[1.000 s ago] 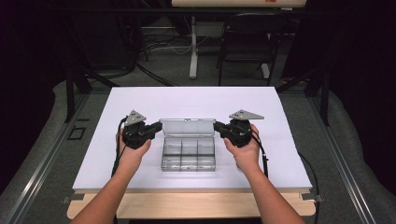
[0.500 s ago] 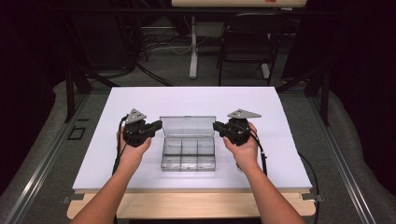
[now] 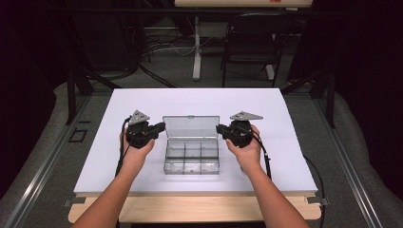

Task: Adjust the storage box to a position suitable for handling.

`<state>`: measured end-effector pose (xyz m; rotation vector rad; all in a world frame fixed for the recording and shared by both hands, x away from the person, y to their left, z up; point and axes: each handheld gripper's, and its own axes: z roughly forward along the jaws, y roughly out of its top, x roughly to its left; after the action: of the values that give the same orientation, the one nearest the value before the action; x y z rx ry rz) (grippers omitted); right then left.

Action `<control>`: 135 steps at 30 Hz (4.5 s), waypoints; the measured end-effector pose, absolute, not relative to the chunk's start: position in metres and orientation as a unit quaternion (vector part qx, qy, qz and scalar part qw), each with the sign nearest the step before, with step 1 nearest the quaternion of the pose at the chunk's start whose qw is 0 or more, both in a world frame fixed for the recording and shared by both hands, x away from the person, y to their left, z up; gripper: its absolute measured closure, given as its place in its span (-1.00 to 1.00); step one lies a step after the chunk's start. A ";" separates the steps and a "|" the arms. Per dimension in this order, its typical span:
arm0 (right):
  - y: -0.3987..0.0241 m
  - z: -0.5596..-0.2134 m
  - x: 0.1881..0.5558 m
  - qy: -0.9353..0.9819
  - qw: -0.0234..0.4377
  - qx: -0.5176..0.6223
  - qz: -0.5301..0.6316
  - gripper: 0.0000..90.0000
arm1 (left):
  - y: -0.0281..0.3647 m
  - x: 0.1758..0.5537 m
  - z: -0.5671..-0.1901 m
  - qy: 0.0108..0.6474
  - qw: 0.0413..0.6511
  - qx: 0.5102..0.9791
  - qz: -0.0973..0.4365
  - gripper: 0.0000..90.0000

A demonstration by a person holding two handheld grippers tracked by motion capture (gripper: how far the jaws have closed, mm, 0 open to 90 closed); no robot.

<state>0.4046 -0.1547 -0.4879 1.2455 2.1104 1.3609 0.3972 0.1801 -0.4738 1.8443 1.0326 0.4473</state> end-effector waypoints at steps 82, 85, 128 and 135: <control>-0.145 -0.515 0.427 0.721 0.139 0.492 0.468 0.63 | 0.168 0.431 -0.518 0.475 0.460 0.739 0.130 0.64; -0.145 -0.516 0.428 0.719 0.135 0.496 0.469 0.62 | 0.168 0.432 -0.518 0.476 0.457 0.740 0.129 0.64; -0.140 -0.525 0.439 0.701 0.125 0.527 0.465 0.58 | 0.165 0.441 -0.528 0.494 0.464 0.726 0.117 0.51; -0.139 -0.527 0.440 0.700 0.124 0.530 0.463 0.53 | 0.166 0.442 -0.530 0.498 0.467 0.722 0.110 0.49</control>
<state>0.4403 -0.1392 -0.5270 1.5444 2.0406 1.3492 0.4420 0.1658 -0.5302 1.7722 1.2221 0.2687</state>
